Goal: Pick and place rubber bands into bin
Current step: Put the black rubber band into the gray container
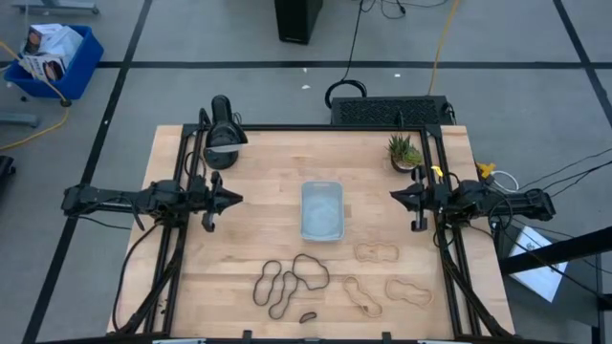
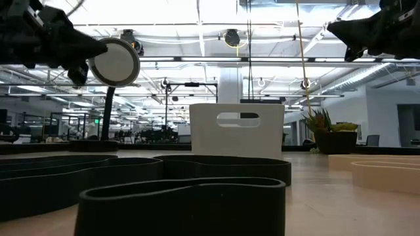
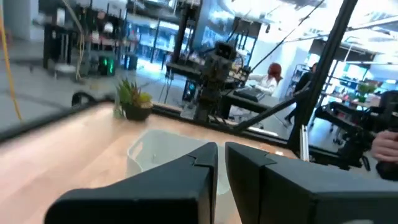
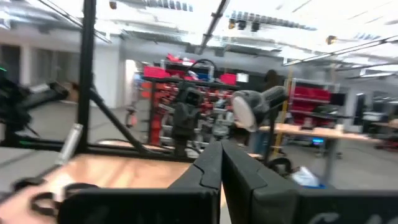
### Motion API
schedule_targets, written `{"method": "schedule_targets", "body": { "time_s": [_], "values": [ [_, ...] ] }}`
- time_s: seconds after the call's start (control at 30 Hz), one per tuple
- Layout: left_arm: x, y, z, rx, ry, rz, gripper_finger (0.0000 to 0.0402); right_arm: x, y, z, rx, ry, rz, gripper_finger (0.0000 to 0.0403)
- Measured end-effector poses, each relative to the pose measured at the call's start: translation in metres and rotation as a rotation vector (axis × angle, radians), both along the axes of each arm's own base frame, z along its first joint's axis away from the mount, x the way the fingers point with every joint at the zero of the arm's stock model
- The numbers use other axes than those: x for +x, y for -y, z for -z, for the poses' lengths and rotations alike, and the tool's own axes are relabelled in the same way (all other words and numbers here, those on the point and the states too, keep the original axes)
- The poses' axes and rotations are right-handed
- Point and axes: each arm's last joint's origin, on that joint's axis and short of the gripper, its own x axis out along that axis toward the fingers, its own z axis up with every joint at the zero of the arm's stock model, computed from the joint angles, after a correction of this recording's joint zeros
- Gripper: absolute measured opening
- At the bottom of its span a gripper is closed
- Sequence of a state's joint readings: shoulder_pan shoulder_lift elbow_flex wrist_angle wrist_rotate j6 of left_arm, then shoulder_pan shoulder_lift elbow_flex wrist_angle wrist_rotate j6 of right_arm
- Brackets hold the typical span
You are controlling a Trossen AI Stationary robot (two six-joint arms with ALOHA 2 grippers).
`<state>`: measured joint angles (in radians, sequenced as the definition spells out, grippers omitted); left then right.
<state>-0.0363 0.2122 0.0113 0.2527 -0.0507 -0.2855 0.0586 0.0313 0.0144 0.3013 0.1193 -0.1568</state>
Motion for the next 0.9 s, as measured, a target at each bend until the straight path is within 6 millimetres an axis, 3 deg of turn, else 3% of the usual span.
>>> {"method": "schedule_targets", "body": {
  "time_s": [0.17,0.27,0.43,0.63,0.8,0.9],
  "values": [
    [0.007,0.011,0.023,-0.133,-0.233,0.015,0.0007,0.000,0.002,0.000,-0.003,0.000,0.078,0.0000],
    [0.014,0.022,0.025,-0.166,-0.287,0.039,0.0008,0.000,0.003,0.000,0.001,0.000,0.096,0.0000],
    [0.035,0.045,0.005,-0.140,-0.403,0.071,0.0004,0.000,0.003,0.000,-0.054,-0.006,0.111,0.0000],
    [0.073,0.082,-0.026,0.073,-0.573,0.144,0.0013,0.000,0.003,0.000,-0.064,-0.007,0.114,0.0000],
    [0.108,0.108,-0.032,0.145,-0.755,0.126,0.0014,0.000,0.003,0.000,-0.064,-0.006,0.114,0.0000],
    [0.125,0.121,-0.021,0.177,-0.885,0.111,0.0016,0.000,0.003,-0.001,-0.063,-0.004,0.114,0.0000]
  ]
}}
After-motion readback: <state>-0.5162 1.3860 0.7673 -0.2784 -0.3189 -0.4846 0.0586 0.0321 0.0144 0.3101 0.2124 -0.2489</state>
